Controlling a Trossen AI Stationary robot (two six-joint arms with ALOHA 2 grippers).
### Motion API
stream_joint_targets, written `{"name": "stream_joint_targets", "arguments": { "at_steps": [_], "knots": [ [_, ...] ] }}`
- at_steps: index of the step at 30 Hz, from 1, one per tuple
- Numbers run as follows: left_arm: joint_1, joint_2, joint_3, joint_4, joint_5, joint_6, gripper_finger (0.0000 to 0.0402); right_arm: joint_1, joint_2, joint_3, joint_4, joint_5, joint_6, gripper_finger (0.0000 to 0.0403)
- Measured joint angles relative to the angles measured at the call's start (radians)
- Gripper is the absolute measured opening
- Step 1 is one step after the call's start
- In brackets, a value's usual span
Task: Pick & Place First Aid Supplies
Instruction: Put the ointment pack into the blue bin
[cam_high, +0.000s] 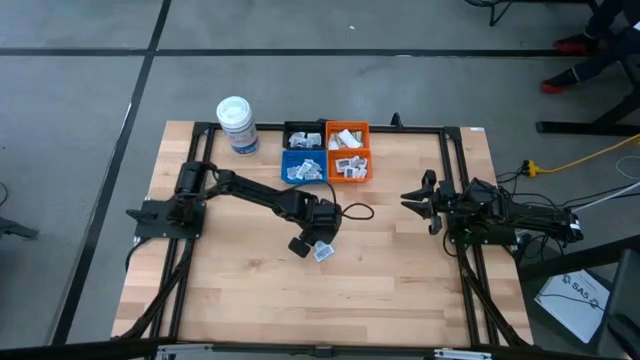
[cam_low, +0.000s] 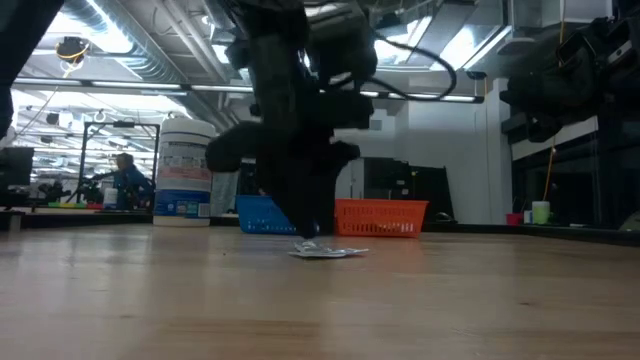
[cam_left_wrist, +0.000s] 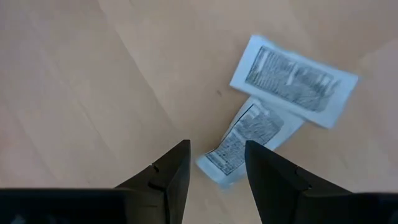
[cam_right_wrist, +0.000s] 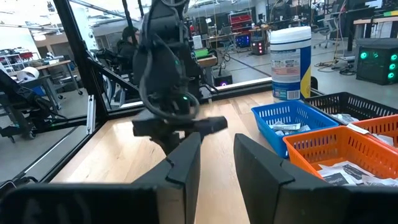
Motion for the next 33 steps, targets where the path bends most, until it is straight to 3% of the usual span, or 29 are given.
{"name": "stream_joint_targets", "arguments": {
  "at_steps": [8, 11, 21, 33],
  "knots": [
    [0.004, 0.056, 0.006, -0.009, 0.012, 0.005, 0.0145, 0.0, 0.0, 0.0, 0.0, 0.0, 0.0, 0.01],
    [0.003, 0.058, 0.006, -0.034, 0.067, -0.018, 0.0133, 0.0, 0.0, 0.0, 0.0, 0.0, 0.0, 0.01],
    [0.001, 0.061, 0.003, -0.109, 0.2, -0.276, 0.0012, 0.0, 0.0, 0.0, 0.0, 0.0, 0.0, 0.01],
    [0.022, -0.031, -0.006, -0.124, 0.173, -0.571, 0.0002, 0.0, 0.0, 0.0, 0.0, 0.0, 0.0, 0.01]
  ]
}}
